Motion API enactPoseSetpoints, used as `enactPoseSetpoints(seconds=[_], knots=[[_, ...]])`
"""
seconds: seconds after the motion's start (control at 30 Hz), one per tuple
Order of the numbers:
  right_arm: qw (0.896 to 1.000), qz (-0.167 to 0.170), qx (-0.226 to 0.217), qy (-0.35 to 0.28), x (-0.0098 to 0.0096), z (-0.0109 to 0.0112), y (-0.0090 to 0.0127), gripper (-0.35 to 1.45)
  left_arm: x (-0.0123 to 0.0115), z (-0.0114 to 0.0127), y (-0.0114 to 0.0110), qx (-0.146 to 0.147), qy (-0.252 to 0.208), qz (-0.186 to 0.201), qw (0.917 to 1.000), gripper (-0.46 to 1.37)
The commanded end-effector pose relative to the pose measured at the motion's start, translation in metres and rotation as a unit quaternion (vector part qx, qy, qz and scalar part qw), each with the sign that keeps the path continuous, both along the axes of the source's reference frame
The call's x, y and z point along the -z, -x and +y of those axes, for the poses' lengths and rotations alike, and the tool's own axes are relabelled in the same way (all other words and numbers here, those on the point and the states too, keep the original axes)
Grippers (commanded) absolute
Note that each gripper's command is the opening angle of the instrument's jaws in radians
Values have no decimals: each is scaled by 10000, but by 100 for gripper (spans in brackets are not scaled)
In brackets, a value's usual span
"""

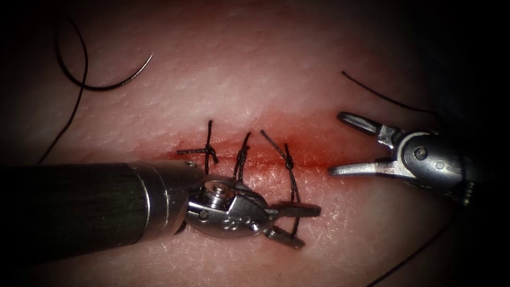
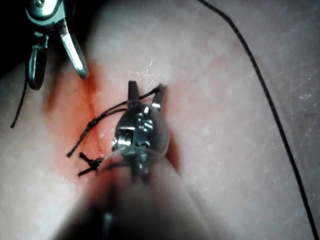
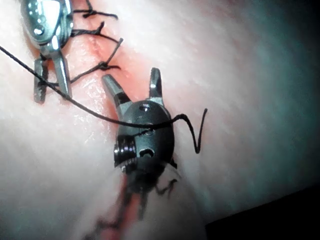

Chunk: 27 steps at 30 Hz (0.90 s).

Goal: Wound Closure
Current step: Grab the remaining suture tail with the left gripper

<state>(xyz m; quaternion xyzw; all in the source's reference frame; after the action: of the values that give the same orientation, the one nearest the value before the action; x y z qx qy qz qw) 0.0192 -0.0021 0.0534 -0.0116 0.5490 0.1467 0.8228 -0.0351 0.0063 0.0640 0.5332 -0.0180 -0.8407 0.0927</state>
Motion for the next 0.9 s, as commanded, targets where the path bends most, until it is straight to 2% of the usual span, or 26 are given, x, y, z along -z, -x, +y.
enactPoseSetpoints(seconds=[0.03, 0.07, 0.17, 0.27, 0.57, 0.9], knots=[[10000, -9, 4, -1, 0, 0, 0, 109, 2, -1, 0, -11, 24, 16, 10000, -3], [10000, -9, 4, 0, 0, 0, 0, 108, 3, -2, 0, 4, 28, 25, 10000, -10], [10000, -11, 3, 0, -1, 0, 0, 109, 6, -4, 0, 0, 81, 38, 10000, -14], [10000, -12, 1, 1, -1, 0, 0, 109, 8, -4, 1, -21, 130, 40, 9999, -35], [10000, 3, 19, 27, -7, -3, 0, 109, 12, 0, -4, -182, 121, 123, 9997, -35], [9948, 485, 687, 580, -34, -22, -2, 111, 26, 11, -11, -221, 69, 93, 9997, -35]])
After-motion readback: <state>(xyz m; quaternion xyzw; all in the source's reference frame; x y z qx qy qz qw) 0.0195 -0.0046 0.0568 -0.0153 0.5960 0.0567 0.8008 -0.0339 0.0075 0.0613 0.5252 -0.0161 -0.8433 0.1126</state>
